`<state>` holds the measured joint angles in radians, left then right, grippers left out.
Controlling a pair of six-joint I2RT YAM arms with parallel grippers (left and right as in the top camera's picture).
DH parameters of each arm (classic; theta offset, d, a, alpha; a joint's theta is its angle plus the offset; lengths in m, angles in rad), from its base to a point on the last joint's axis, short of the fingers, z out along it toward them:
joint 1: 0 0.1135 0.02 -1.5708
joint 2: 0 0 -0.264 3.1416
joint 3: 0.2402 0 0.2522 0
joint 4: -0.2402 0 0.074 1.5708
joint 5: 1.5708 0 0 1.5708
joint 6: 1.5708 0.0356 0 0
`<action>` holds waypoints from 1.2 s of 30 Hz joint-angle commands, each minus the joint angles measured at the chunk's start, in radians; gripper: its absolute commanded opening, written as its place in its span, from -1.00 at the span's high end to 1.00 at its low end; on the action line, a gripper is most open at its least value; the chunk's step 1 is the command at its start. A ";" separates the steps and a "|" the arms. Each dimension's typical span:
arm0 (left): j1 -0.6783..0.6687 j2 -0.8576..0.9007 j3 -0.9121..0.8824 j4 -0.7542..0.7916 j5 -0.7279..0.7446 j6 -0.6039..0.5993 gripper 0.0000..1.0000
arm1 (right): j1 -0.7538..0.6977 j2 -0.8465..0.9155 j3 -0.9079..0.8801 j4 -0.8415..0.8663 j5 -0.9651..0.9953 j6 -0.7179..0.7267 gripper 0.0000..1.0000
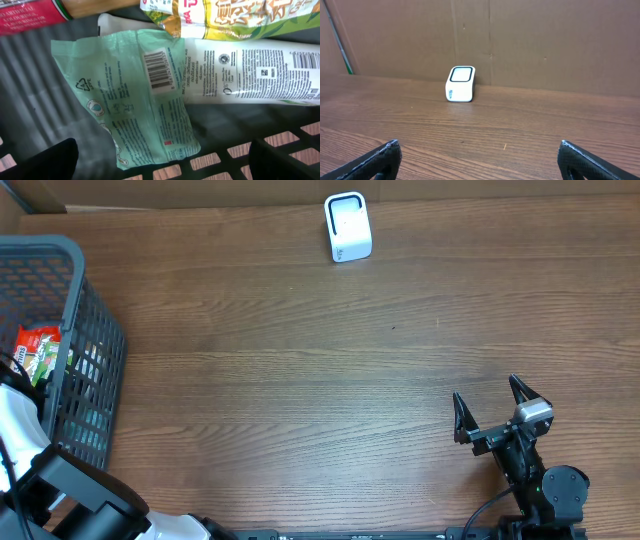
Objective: Scan the item barcode
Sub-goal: 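Grasp the teal pouch with the left gripper and place it on the table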
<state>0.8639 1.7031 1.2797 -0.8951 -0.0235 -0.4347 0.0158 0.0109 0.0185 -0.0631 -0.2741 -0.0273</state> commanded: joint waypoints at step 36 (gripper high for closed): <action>-0.058 -0.089 0.655 -0.370 0.161 0.110 0.92 | 0.006 -0.008 -0.011 0.006 -0.004 -0.003 -1.00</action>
<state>0.8413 1.7176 1.8233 -1.2430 0.0540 -0.3859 0.0158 0.0109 0.0185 -0.0631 -0.2741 -0.0265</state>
